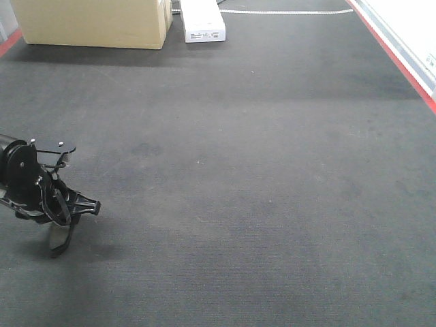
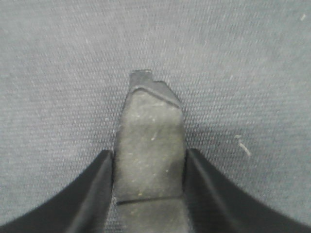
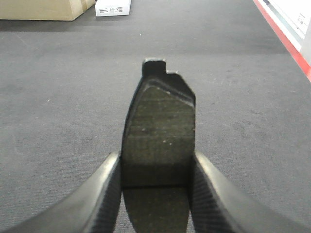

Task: Move and align brake pads A on conveyor
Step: 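Lower the left gripper with its brake pad toward the belt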

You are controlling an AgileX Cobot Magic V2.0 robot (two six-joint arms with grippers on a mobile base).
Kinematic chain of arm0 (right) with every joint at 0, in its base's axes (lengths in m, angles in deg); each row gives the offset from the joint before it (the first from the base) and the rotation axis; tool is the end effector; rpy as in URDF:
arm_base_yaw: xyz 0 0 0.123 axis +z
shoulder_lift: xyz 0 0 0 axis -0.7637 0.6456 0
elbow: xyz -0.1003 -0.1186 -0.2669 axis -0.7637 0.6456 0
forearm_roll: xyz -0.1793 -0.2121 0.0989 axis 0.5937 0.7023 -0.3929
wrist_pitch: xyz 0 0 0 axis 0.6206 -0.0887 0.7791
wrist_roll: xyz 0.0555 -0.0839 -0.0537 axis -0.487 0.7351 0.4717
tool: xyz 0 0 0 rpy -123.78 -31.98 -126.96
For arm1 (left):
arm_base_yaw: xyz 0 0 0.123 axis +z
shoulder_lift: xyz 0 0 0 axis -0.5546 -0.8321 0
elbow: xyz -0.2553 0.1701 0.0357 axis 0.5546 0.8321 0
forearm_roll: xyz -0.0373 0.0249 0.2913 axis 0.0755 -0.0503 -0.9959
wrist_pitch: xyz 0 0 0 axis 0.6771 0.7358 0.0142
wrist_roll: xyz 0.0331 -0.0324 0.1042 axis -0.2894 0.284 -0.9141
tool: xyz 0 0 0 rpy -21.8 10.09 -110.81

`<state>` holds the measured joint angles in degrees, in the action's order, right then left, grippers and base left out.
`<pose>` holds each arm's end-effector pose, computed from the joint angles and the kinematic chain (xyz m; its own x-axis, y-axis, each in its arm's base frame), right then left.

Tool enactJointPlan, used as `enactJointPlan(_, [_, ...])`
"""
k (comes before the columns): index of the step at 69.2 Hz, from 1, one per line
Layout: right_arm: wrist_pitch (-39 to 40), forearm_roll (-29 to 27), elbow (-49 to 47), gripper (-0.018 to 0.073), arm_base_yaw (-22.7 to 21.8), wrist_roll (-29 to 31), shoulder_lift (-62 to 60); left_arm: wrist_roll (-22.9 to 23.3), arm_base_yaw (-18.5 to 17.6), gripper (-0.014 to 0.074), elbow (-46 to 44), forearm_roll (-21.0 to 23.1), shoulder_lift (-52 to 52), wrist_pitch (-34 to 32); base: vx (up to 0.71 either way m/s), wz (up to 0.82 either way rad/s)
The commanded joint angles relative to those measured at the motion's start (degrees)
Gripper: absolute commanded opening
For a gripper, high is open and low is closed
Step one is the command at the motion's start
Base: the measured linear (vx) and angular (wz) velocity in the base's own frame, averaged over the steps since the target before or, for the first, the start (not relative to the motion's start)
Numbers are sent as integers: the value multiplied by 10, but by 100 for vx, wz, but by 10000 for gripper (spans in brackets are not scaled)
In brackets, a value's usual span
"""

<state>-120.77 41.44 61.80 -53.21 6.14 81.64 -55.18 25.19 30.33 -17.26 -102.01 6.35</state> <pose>0.1029 0.0116 0.2877 -0.3172 -0.0022 -0.9484 -0.0945 0.9951 0.0293 0.3761 -0.0465 0.1443 -0.9486 0.0633 -0.3101 0.0484 0.9973 0.0554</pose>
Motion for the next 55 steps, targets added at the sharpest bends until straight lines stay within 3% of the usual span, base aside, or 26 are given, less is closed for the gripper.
enactJointPlan(1, [52, -4, -16, -5, -3, 5, 5, -14, -3, 496, -17, -4, 28, -3, 0, 0])
enactJointPlan(24, [52, -4, -16, -5, -3, 5, 5, -20, -3, 513, -11, 13, 160, 28, 0, 0])
enactJointPlan(37, [52, -4, -16, -5, -3, 5, 5, -61, -3, 513, 37, 46, 286, -4, 0, 0])
enactJointPlan(55, [52, -4, -16, -5, -3, 5, 5, -62, -3, 513, 130, 44, 489, -58, 0, 0])
